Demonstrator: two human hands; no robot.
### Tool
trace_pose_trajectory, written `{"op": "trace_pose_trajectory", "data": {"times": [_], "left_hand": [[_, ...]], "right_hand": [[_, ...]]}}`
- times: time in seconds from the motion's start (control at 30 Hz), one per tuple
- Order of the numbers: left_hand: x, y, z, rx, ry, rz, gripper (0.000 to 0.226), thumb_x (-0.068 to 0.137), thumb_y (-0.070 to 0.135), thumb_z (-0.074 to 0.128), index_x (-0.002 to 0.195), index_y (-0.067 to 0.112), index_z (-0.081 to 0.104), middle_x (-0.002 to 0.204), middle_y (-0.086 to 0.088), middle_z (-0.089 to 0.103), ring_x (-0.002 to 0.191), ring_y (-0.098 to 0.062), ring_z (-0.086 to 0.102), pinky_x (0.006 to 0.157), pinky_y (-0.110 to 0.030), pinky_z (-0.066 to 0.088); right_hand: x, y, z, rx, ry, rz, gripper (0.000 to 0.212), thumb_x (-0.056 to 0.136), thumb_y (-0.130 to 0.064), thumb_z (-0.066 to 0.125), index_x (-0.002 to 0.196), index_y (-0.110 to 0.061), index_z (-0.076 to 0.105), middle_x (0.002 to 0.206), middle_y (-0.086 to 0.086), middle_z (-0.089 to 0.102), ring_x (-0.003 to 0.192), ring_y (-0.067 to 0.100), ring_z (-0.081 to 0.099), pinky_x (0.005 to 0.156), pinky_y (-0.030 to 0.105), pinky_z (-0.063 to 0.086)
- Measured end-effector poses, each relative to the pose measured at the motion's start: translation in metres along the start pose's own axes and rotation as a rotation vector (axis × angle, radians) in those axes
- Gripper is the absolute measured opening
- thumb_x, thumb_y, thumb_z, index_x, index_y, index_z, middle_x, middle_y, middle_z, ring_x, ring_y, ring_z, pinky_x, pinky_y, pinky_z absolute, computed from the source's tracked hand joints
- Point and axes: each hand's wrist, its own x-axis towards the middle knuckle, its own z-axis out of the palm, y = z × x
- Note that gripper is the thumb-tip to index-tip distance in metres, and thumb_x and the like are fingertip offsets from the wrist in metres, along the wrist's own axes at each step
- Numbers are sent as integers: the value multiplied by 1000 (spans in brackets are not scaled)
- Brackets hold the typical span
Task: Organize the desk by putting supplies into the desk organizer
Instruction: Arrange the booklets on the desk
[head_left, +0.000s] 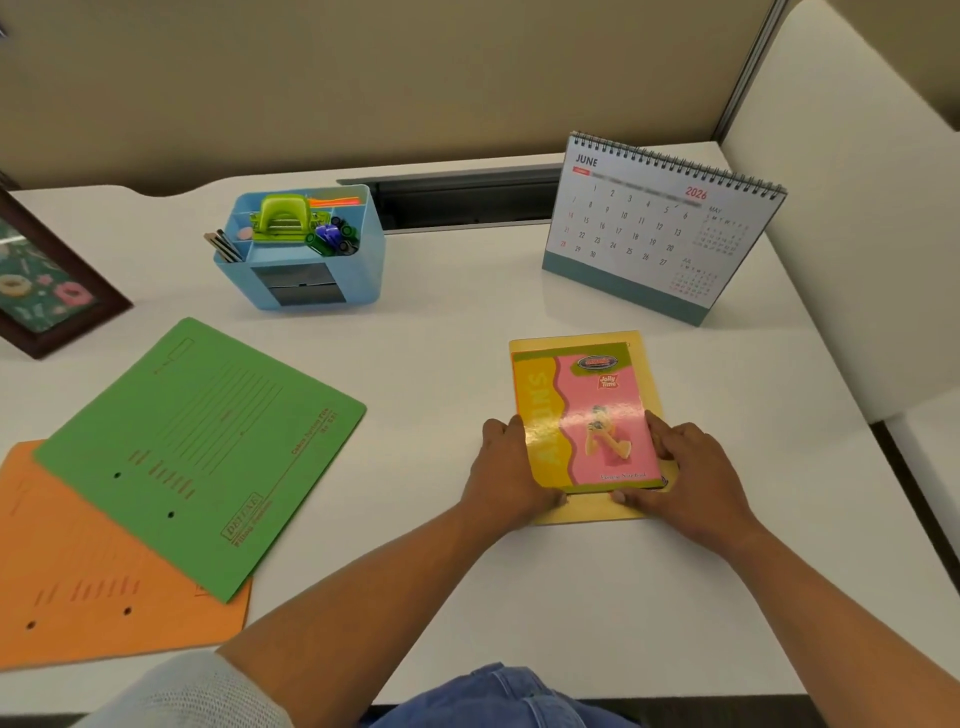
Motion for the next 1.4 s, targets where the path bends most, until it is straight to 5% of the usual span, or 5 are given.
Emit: {"op": "trace_pose_trajectory", "data": {"times": [0.27, 1.07, 1.27, 1.33, 1.4], "left_hand": [[-2, 4, -5, 37, -14, 24, 83, 64, 31, 87, 131, 19, 41, 101, 5, 35, 117, -24, 48, 95, -39, 49], [0, -1, 0, -9, 7, 12, 88, 63, 31, 88, 134, 22, 37, 120, -4, 42, 118, -23, 48, 94, -41, 50], [-6, -11, -3, -162, 46, -12, 98, 62, 30, 90, 140, 15, 34, 110, 5, 38, 106, -16, 51, 84, -29, 49], [-18, -26, -2, -254, 92, -46, 99, 62, 32, 90, 142, 16, 35, 116, 2, 45, 90, -8, 53, 71, -16, 44], [-33, -47, -2, -269, 149, -39, 68, 64, 33, 88, 120, 19, 51, 106, 2, 54, 81, -6, 55, 65, -13, 44]], "right_hand": [[1, 2, 1, 27, 20, -12, 108, 53, -57, 87, 146, -28, 39, 92, -7, 46, 93, 16, 48, 81, 30, 44], [1, 3, 3, -40, 7, -16, 107, 57, -65, 80, 147, -27, 36, 94, -6, 45, 92, 13, 45, 82, 26, 39], [-3, 4, -2, 151, -11, 60, 122, 58, -46, 89, 154, -24, 17, 96, -3, 50, 86, 16, 48, 76, 24, 39], [-10, 4, -5, 296, 63, 110, 104, 63, -35, 88, 148, -27, 28, 94, -1, 54, 81, 17, 51, 70, 21, 42], [-24, 4, -5, 325, 184, 145, 71, 70, -29, 85, 128, -27, 45, 87, -1, 56, 74, 14, 54, 66, 20, 45]]}}
